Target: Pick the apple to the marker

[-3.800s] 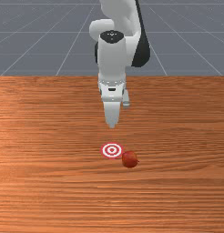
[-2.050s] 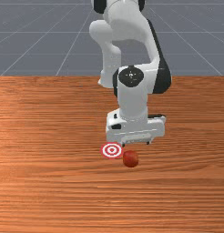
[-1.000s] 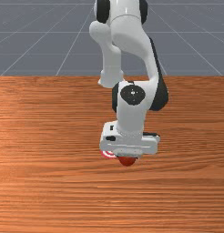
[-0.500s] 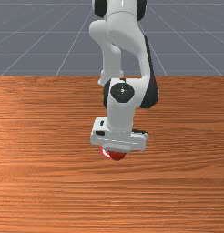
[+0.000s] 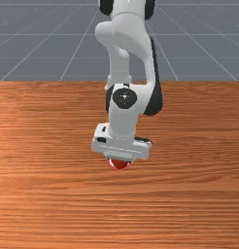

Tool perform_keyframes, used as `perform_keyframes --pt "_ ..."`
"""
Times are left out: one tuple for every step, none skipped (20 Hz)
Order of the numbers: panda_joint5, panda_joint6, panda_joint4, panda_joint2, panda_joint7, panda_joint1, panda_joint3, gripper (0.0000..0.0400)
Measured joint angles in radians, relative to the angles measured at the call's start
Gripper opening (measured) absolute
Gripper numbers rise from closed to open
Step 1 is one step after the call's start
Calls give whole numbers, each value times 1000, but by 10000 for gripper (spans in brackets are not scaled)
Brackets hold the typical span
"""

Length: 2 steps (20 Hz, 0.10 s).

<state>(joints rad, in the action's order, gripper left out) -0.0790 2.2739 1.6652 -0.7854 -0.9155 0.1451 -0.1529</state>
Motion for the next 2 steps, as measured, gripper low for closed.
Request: perform_keyframes --pt "0 -1 11 -9 4 -9 -5 374" --pt "-2 1 19 -5 6 -16 -9 393"
